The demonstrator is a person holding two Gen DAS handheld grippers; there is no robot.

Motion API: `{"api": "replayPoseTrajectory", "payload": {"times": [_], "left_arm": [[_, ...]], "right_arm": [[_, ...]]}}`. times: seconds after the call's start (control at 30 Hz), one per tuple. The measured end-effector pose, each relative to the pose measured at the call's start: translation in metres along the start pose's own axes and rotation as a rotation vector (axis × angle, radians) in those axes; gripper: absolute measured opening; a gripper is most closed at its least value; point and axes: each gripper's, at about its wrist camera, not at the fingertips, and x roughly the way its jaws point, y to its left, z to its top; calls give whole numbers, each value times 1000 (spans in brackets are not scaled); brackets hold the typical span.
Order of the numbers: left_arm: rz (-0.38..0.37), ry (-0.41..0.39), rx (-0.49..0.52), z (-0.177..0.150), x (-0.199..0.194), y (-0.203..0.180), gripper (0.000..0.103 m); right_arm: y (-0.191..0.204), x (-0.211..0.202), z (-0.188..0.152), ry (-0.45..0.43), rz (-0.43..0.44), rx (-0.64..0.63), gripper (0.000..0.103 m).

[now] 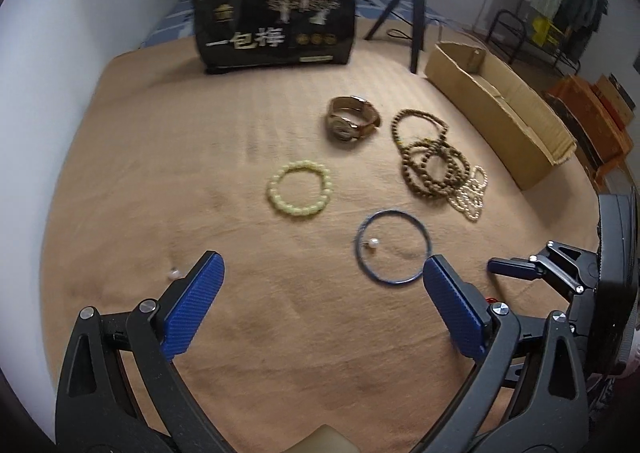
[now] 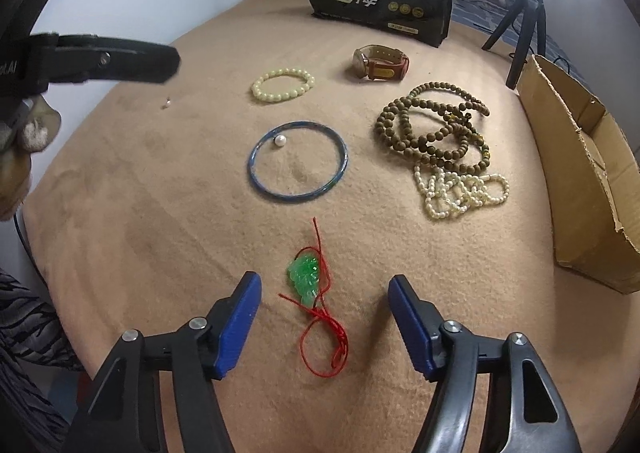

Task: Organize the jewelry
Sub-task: 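Move the right tool toward the green jade pendant while the left tool approaches the blue bangle, then close the right tool on the green pendant while the left tool grips the blue bangle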

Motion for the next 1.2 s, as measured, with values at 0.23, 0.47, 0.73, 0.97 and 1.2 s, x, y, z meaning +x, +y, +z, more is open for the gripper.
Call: {"api": "replayPoseTrajectory", "payload": {"times": [0.23, 0.47, 0.73, 0.97, 1.2], "left_arm": [[-24, 28, 24, 2, 19, -10, 102], [-43, 58, 59, -1, 38, -21, 102], [-87, 104, 96, 0, 61, -39, 102], [-99, 133, 72, 5, 76, -40, 102], [-120, 171, 85, 5, 89, -50, 102]], "right_arm": [[0, 6, -2, 4, -26, -18, 50], [-12, 7, -1, 0, -17, 21, 31], [-30, 4, -6, -5, -35, 62, 27], [-46, 1, -12, -6, -56, 109, 56], [-49, -1, -13, -7, -45, 127, 58]]}}
